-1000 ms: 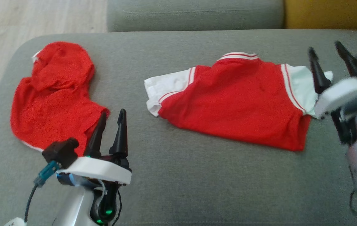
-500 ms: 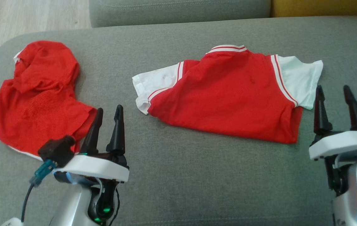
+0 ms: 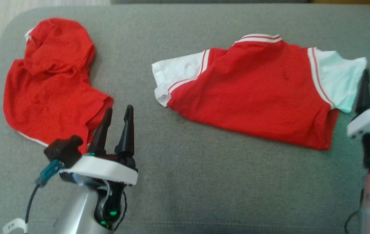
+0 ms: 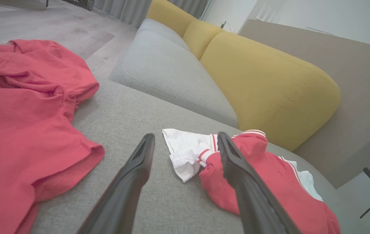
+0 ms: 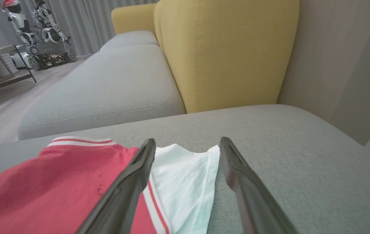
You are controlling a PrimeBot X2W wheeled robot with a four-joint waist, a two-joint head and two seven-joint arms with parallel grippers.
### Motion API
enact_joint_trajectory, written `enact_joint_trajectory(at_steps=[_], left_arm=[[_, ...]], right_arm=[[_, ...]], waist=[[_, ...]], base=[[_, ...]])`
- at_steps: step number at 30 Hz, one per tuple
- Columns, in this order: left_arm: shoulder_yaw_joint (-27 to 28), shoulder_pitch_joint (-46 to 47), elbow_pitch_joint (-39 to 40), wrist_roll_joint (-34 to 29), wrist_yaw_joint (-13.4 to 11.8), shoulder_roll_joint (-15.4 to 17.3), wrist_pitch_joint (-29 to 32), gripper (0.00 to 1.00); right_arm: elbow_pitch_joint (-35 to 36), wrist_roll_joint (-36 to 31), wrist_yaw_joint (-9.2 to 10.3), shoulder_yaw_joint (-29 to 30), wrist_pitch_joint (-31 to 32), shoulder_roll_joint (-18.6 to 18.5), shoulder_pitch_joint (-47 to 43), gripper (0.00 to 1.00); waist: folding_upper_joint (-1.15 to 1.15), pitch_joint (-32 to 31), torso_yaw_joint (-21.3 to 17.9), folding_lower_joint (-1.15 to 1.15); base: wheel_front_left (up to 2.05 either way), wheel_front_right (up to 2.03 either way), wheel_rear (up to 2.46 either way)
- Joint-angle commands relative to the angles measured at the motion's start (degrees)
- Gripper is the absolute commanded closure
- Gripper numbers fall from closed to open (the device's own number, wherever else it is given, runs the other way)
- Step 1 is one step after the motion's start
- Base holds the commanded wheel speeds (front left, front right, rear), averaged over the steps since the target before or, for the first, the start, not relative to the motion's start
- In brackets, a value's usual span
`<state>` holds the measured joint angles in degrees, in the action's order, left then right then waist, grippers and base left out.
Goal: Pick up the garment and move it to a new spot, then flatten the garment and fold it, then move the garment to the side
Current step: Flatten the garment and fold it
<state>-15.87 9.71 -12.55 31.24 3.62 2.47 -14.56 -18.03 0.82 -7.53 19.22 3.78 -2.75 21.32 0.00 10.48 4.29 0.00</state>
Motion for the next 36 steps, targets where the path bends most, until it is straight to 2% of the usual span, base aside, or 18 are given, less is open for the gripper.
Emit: enact_joint_trajectory(at_steps=[1, 10, 14, 15, 20, 27, 28, 36], left_arm=[[1.8, 3.1, 1.8, -0.5, 0.5, 0.4, -0.4, 0.0], [2.5, 5.8, 1.7, 0.1, 1.3, 0.4, -0.4, 0.0], [3.1, 6.8, 1.5, -0.2, 1.7, 0.4, -0.4, 0.0], [3.3, 7.2, 1.4, -0.3, 2.0, 0.4, -0.4, 0.0], [3.5, 7.8, 1.3, -0.2, 2.4, 0.4, -0.4, 0.0], [3.3, 8.6, 1.1, -0.3, 2.6, 0.4, -0.4, 0.0], [3.4, 8.6, 1.0, -0.3, 2.7, 0.4, -0.4, 0.0], [3.7, 8.6, 0.3, -0.3, 2.7, 0.4, -0.4, 0.0]], right_arm=[[1.2, -0.7, 0.04, -0.4, 0.7, -0.4, 3.6, 0.0], [-9.4, -5.1, 0.04, 10.5, 8.2, -2.9, 18.3, 0.0], [-13.6, -10.5, 0.04, 14.9, 10.3, -3.9, 23.3, 0.0], [-15.6, -13.8, 0.04, 17.3, 11.4, -4.1, 25.2, 0.0], [-18.7, -20.7, 0.04, 22.5, 13.4, -3.4, 29.0, 0.0], [-22.6, -24.6, 0.04, 27.8, 14.8, -1.7, 32.2, 0.0], [-23.4, -24.1, 0.04, 28.3, 14.8, -1.5, 32.7, 0.98], [-26.1, -22.2, 0.04, 26.2, 7.9, -1.9, 34.7, 1.0]], waist=[[0.0, 2.0, 1.3, 0.0], [0.0, 9.3, 3.8, 0.0], [0.0, 11.7, 4.4, 0.0], [0.0, 12.5, 4.6, 0.0], [0.0, 13.8, 4.8, 0.0], [0.0, 14.8, 4.6, 0.0], [0.0, 14.8, 4.5, 0.0], [0.0, 12.9, 3.5, 0.0]], base=[[0.0, 0.0, 0.0], [0.0, 0.0, 0.0], [0.0, 0.0, 0.0], [0.0, 0.0, 0.0], [0.0, 0.0, 0.0], [0.0, 0.0, 0.0], [0.0, 0.0, 0.0], [0.0, 0.0, 0.0]])
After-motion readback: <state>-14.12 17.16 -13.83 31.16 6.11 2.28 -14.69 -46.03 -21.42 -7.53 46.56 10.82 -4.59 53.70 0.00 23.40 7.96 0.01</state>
